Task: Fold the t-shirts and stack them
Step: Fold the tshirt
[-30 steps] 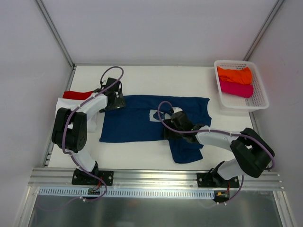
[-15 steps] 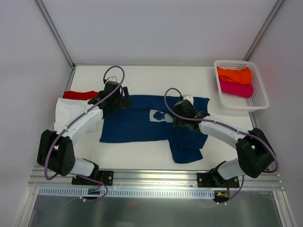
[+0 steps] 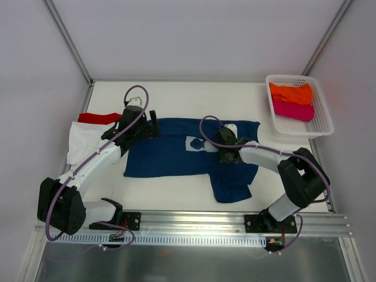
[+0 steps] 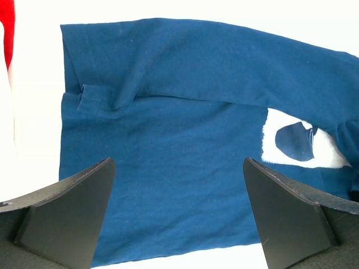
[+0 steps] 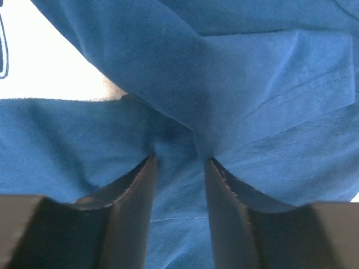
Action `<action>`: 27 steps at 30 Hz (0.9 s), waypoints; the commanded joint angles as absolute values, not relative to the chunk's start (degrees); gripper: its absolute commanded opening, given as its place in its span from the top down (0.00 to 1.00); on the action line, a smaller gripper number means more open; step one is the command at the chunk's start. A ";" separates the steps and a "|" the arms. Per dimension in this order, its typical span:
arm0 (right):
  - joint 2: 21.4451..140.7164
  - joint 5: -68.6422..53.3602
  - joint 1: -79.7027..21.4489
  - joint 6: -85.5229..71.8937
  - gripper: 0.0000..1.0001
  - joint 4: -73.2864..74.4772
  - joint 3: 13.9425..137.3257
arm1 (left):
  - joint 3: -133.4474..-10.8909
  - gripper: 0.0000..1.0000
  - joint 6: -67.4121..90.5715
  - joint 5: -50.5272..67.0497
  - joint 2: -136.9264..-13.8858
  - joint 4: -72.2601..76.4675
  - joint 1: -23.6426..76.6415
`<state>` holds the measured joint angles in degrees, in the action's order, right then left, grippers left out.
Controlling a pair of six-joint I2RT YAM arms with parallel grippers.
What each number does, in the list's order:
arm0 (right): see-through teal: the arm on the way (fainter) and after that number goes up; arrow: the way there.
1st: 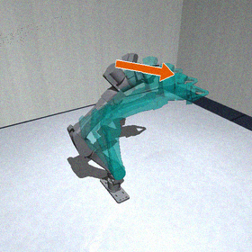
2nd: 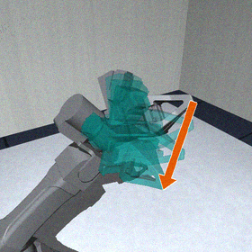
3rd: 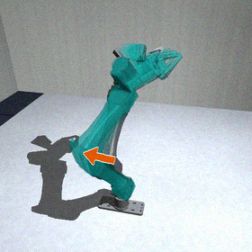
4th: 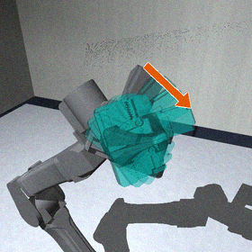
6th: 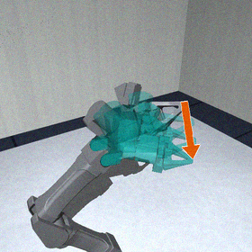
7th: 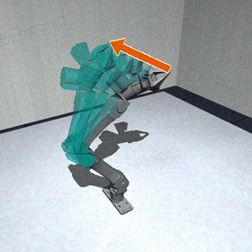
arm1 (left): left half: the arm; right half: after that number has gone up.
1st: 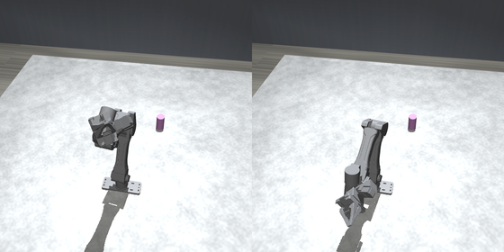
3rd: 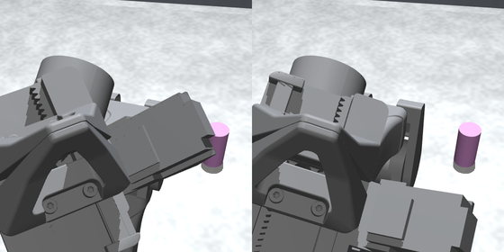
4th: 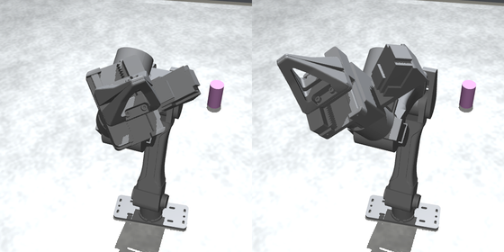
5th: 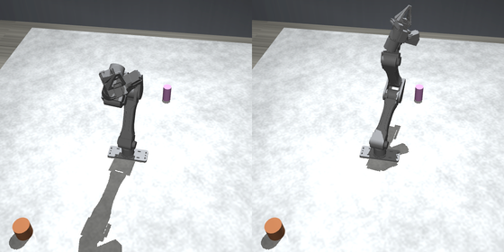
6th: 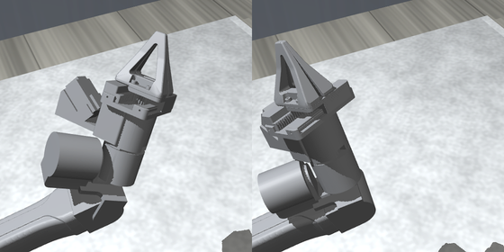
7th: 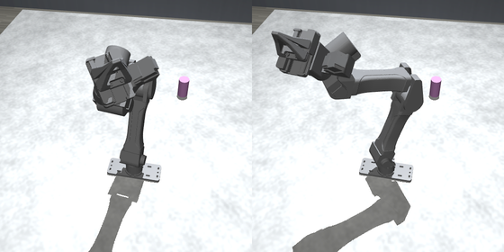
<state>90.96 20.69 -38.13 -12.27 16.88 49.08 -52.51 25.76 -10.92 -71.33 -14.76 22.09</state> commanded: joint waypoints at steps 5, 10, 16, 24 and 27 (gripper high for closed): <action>88.51 24.87 -38.14 -10.81 0.58 20.38 52.03 | -51.42 0.01 24.17 -10.55 -71.63 -13.18 22.24; 85.53 26.89 -38.14 -9.85 0.57 23.64 53.79 | -51.42 0.01 24.26 -10.20 -72.33 -13.18 22.15; 85.42 27.77 -38.06 -8.70 0.56 23.91 54.93 | -51.77 0.01 24.61 -9.23 -72.86 -13.18 22.15; 92.11 27.07 -37.88 -8.70 0.57 22.50 56.25 | -50.89 0.01 23.56 -9.76 -71.81 -13.27 22.15; 93.16 26.46 -37.79 -8.96 0.63 22.32 56.25 | -50.63 0.01 23.29 -10.11 -71.63 -13.18 22.24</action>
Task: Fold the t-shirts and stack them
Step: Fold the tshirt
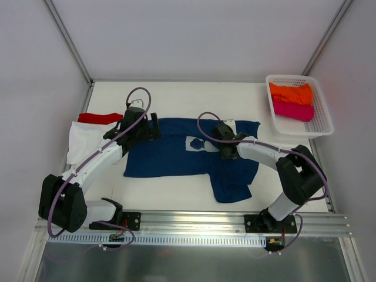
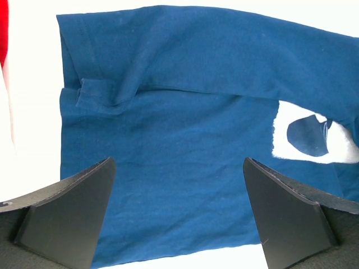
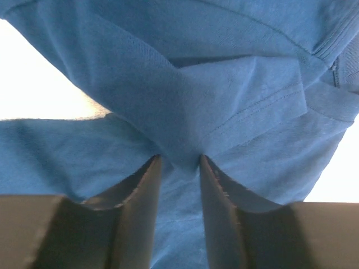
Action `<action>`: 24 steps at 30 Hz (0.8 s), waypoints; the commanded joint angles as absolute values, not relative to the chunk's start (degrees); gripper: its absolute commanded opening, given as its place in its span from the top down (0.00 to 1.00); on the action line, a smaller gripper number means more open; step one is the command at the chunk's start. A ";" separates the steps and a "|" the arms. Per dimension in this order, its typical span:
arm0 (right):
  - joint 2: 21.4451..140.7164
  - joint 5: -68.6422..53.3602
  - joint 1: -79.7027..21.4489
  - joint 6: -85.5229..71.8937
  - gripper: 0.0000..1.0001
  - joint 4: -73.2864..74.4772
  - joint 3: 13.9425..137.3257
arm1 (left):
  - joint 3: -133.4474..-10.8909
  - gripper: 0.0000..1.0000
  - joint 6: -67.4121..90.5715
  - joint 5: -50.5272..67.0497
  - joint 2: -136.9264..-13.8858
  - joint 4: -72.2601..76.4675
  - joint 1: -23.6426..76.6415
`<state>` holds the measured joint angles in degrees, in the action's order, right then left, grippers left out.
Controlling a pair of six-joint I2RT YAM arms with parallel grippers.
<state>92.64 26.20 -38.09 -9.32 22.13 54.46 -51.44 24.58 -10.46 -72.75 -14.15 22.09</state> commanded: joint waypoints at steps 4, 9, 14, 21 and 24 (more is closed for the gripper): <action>93.08 26.45 -37.88 -8.88 0.69 22.24 55.99 | -50.63 0.01 23.20 -10.28 -71.63 -13.27 22.15; 92.46 26.98 -37.88 -8.35 0.91 22.06 55.99 | -50.71 0.01 23.03 -10.46 -71.89 -13.27 22.15; 90.18 25.75 -37.79 -7.56 1.00 22.24 56.34 | -50.80 0.01 22.94 -10.72 -73.12 -13.27 22.15; 85.34 24.61 -37.44 -6.59 1.00 27.14 58.62 | -51.41 0.01 23.12 -9.85 -75.06 -13.27 22.15; 84.81 24.70 -37.27 -6.15 1.00 29.34 60.20 | -51.50 0.01 23.12 -9.67 -75.32 -13.27 22.24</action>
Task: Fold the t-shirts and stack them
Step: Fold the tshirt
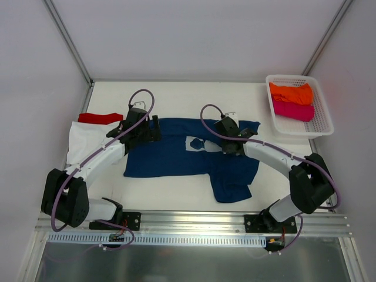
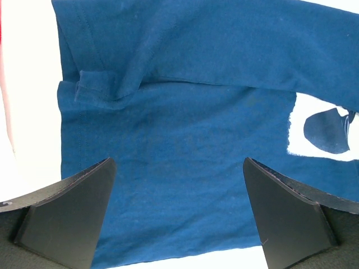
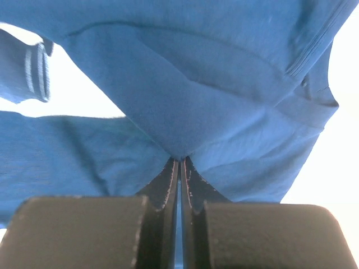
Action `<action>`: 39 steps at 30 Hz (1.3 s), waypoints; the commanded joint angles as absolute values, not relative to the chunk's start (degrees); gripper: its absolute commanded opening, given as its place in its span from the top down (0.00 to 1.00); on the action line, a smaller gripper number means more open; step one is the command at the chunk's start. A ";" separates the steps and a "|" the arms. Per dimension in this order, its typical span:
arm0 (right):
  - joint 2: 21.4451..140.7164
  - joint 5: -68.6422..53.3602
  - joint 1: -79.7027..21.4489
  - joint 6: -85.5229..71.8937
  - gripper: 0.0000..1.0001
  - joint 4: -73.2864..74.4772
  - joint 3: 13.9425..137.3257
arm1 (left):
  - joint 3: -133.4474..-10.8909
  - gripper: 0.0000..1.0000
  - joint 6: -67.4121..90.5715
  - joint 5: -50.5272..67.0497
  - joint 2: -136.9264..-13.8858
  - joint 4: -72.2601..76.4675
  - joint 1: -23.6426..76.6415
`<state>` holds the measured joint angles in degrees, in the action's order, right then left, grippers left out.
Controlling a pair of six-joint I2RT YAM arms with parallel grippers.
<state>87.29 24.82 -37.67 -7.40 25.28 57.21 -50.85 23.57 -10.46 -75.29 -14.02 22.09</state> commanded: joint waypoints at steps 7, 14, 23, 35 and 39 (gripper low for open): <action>84.47 24.17 -37.00 -6.59 0.99 30.41 60.73 | -51.50 0.01 22.85 -9.58 -75.41 -13.27 22.15; 82.71 20.75 -36.39 -6.68 0.99 30.41 60.56 | -51.77 0.01 22.85 -9.05 -76.38 -13.27 22.24; 82.79 18.53 -35.07 -6.94 0.52 29.88 58.89 | -52.12 0.01 22.94 -7.91 -77.34 -13.27 22.24; 84.30 21.88 -35.07 -8.17 0.38 26.81 56.34 | -52.21 0.01 22.59 -7.56 -77.87 -13.27 22.15; 83.58 24.08 -34.98 -7.30 0.38 26.46 56.51 | -52.21 0.01 23.11 -7.12 -78.05 -13.27 22.24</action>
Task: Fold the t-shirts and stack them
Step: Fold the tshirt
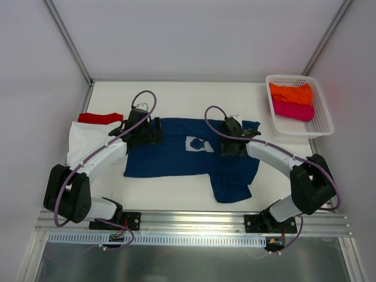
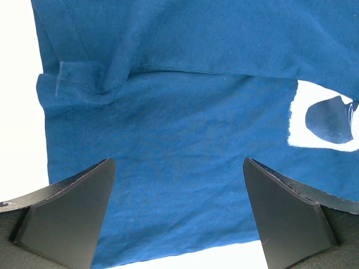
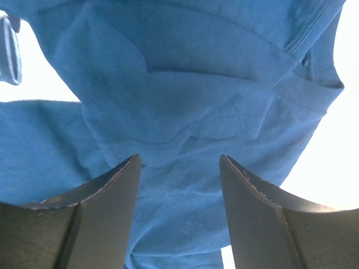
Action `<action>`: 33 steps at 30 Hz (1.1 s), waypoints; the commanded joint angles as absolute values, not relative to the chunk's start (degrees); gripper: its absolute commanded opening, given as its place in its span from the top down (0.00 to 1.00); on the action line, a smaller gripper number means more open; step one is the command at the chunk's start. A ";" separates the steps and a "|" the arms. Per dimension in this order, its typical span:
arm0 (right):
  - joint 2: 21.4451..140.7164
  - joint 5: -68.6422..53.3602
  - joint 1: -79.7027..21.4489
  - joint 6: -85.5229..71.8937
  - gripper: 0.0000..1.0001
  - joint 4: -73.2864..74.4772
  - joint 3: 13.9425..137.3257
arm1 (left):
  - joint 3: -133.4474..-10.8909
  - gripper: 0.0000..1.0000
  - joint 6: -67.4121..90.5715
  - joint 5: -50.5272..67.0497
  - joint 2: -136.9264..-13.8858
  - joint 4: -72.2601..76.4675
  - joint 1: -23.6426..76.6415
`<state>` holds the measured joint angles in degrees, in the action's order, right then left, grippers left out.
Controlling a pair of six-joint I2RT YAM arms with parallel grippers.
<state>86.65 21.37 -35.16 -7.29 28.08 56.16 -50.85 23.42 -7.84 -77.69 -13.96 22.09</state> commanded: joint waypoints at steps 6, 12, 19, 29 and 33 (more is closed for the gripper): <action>87.62 22.50 -34.89 -8.96 0.41 25.76 56.96 | -52.65 0.01 22.85 -6.94 -78.84 -13.18 22.15; 90.52 27.16 -33.66 -8.44 0.53 23.83 60.55 | -55.62 0.01 22.41 -9.67 -80.42 -13.10 22.24; 96.23 23.91 -27.18 -6.59 1.00 23.03 68.72 | -63.54 1.00 21.71 -11.16 -87.43 -12.48 21.45; 106.78 20.04 -17.14 -1.76 1.00 27.23 79.71 | -72.59 1.00 23.55 -11.34 -100.54 -16.08 15.21; 112.83 19.25 -15.65 -0.70 0.99 29.88 84.28 | -74.26 1.00 24.52 -10.28 -104.32 -18.98 13.98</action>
<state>110.19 20.67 -16.12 -2.85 25.96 80.36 -71.68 23.24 -10.92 -102.85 -15.03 14.44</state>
